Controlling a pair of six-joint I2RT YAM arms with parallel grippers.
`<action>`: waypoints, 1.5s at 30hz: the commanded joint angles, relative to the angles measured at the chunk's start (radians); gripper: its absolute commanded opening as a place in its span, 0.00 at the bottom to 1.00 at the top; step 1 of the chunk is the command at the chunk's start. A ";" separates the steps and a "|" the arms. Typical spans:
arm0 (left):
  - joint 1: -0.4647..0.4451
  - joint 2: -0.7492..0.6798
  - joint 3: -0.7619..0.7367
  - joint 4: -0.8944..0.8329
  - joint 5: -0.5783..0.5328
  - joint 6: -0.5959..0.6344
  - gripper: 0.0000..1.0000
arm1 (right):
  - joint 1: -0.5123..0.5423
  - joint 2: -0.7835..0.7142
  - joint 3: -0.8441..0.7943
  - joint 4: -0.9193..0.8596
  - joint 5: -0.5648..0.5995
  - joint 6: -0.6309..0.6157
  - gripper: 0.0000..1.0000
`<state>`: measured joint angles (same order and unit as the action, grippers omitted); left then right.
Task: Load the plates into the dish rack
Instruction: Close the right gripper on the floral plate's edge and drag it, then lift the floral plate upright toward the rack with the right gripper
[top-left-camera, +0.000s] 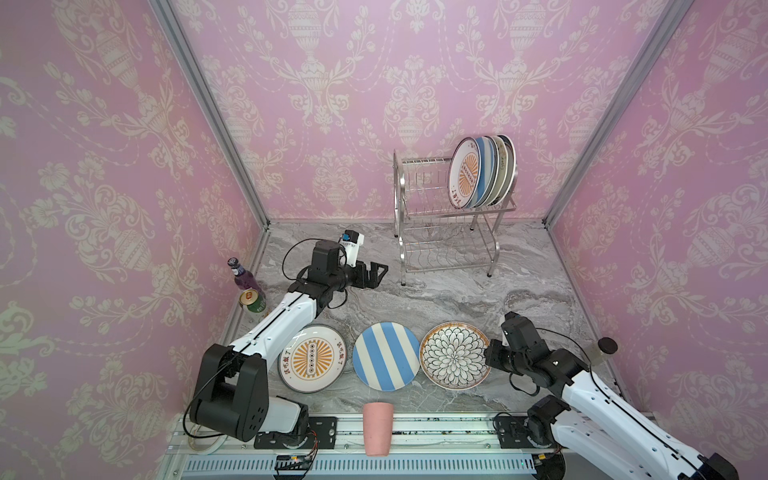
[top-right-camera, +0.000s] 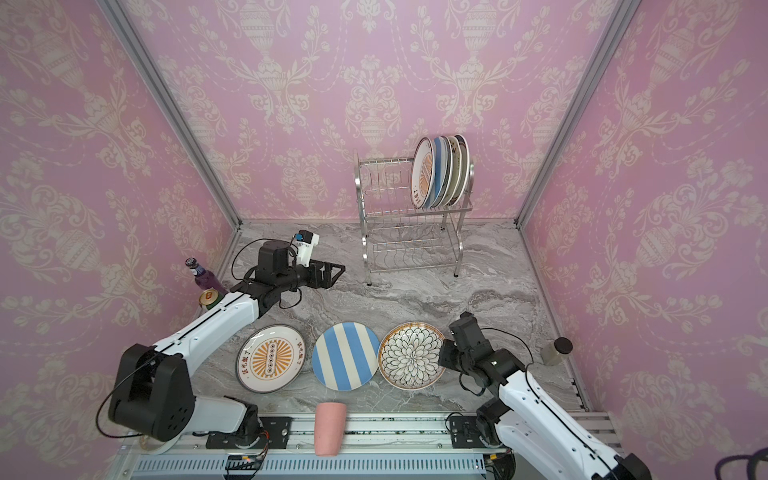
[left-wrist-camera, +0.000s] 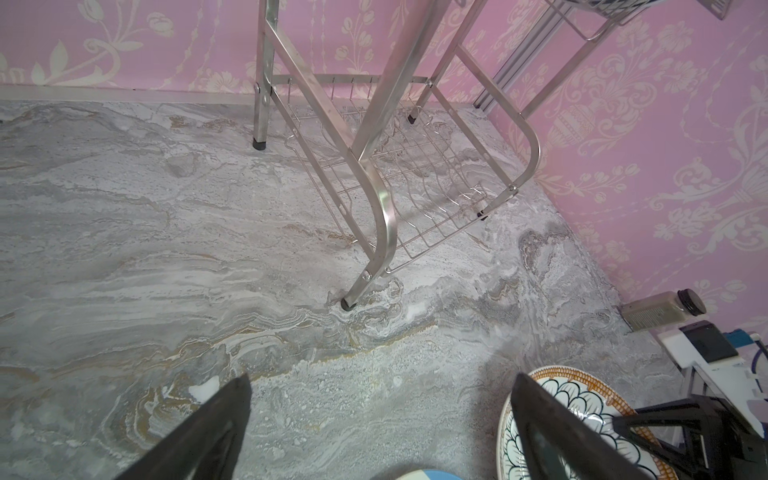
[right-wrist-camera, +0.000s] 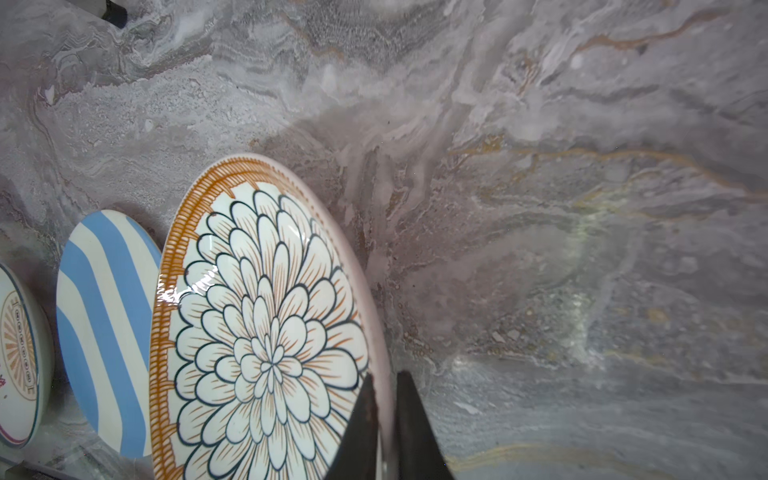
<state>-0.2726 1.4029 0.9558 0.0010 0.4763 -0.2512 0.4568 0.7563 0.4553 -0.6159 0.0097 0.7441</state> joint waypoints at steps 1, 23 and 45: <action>-0.007 0.004 0.030 -0.009 0.011 0.042 0.99 | -0.014 0.019 0.100 -0.127 0.121 -0.057 0.00; 0.002 0.100 0.164 0.098 -0.029 0.096 0.99 | -0.025 0.342 0.970 -0.381 0.294 -0.443 0.00; 0.037 -0.009 0.117 0.030 0.091 -0.032 0.99 | 0.021 0.913 1.949 -0.228 0.522 -0.678 0.00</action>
<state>-0.2375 1.4319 1.0874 0.0803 0.5365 -0.2642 0.4717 1.6604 2.3390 -1.0290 0.3805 0.0864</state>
